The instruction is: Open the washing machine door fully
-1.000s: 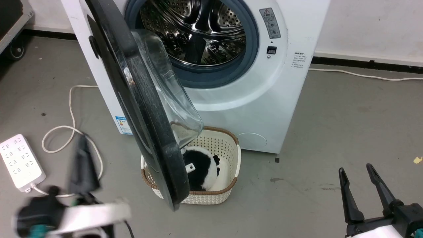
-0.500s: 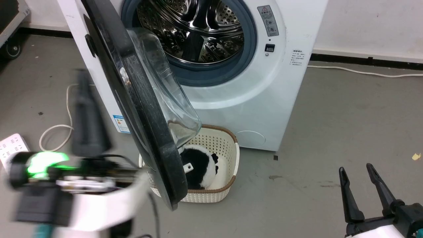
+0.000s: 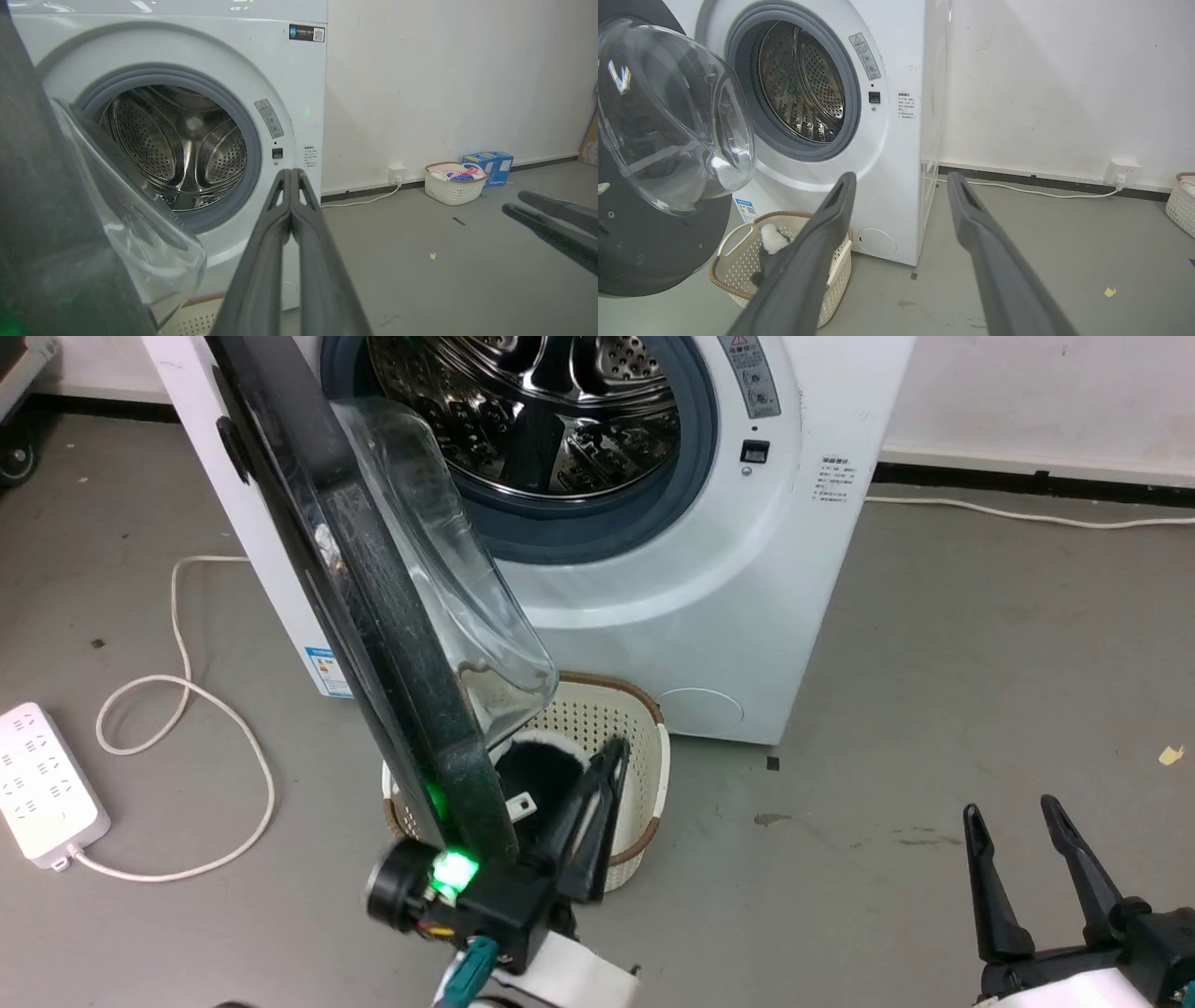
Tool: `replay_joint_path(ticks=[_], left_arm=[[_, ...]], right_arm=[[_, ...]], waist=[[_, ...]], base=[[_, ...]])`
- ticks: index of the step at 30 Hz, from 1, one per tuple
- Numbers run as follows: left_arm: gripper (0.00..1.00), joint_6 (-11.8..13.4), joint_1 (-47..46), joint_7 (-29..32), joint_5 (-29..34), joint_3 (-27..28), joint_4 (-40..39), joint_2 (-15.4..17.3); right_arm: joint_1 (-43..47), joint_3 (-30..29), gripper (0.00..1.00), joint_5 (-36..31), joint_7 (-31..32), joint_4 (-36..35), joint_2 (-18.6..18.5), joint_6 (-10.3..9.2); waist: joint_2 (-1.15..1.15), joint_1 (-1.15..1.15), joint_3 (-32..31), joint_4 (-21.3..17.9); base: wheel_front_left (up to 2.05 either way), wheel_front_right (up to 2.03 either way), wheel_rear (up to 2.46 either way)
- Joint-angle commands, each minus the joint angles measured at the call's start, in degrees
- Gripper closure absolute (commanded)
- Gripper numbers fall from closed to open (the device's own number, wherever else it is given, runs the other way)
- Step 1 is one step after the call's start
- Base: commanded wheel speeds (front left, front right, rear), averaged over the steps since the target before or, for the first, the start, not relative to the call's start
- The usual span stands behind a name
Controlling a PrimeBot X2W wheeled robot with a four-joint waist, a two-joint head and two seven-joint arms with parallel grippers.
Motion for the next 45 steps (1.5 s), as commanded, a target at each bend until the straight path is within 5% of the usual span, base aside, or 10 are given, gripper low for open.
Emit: replay_joint_path(ticks=[1, 12, 25, 35, 45], left_arm=[[1.00, 0.20, 0.59, 0.47, -0.56, -0.27, 1.84, 0.17], [1.00, 3.06, -1.18, -0.89, -4.58, 2.70, 14.25, 0.33], [1.00, 3.70, 1.01, -2.34, -7.91, 6.68, 16.92, 1.88], [1.00, 5.83, -0.41, -1.93, -10.64, 13.40, 15.69, 6.28], [1.00, 5.19, -6.34, 0.92, -15.73, 22.47, 15.20, 13.78]], right_arm=[[-1.13, 0.00, 0.00, 0.45, -0.26, 0.18, 0.27, 0.05], [-0.96, -0.01, 0.00, 0.91, -0.26, 0.66, 0.27, 0.05], [0.14, 0.55, 0.00, 0.67, -0.26, 1.13, 0.27, 0.05], [-0.58, 1.58, 0.00, -0.24, -0.26, 1.11, 0.27, 0.05], [-4.10, 2.89, 0.00, -3.56, -0.26, 0.12, 0.27, 0.05]], waist=[[0.00, 0.00, 0.18, -0.06], [0.00, 0.00, 0.74, 1.46], [0.00, 0.00, -1.22, 10.54], [0.00, 0.00, 2.07, 17.50], [0.00, 0.00, 10.32, 18.85]], base=[[0.00, 0.00, 0.00], [0.00, 0.00, 0.00], [0.00, 0.00, 0.00], [0.00, 0.00, 0.00], [0.00, 0.00, 0.00]])
